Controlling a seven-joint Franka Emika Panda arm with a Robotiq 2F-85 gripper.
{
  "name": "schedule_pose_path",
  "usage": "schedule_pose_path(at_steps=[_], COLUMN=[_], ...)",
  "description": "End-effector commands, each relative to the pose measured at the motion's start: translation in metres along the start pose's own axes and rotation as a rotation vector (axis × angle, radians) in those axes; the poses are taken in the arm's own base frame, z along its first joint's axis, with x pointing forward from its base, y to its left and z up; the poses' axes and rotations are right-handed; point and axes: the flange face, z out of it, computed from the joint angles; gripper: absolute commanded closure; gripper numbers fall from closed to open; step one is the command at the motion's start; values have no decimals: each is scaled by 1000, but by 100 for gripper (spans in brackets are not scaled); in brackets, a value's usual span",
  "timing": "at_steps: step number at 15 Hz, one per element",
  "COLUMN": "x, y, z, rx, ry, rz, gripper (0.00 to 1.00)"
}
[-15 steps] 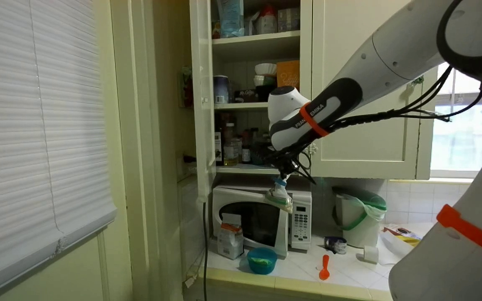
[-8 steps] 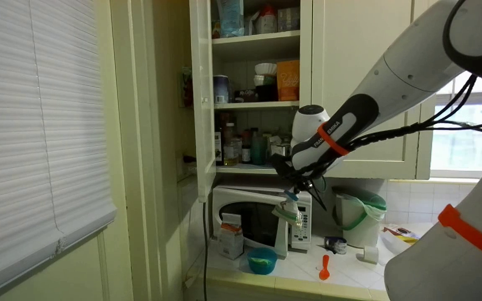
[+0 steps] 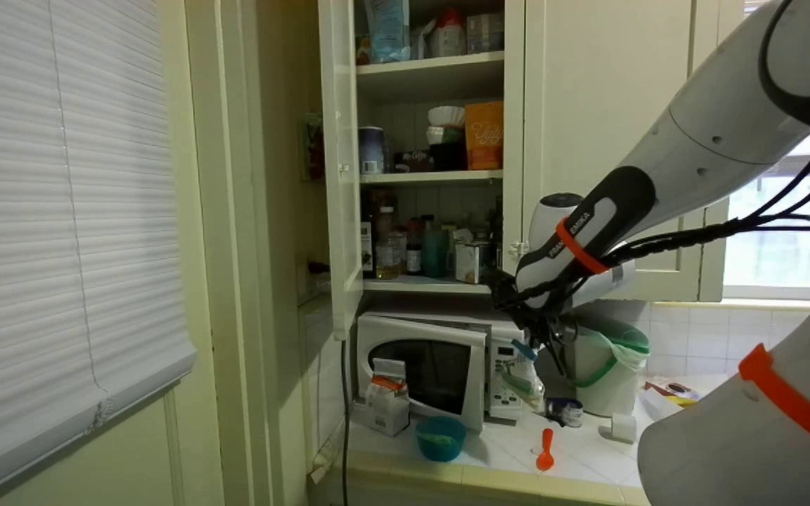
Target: Move the white packet to the counter.
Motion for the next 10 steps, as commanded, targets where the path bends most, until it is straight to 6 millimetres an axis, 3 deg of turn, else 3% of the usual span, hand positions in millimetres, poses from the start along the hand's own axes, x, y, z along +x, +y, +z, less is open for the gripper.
schedule_pose_path(at_steps=[1, 5, 10], x=[30, 50, 60], y=[5, -10, 10], z=[2, 8, 29], rx=[70, 123, 102], ry=[37, 58, 28], rz=[23, -47, 34], gripper=[100, 100, 100])
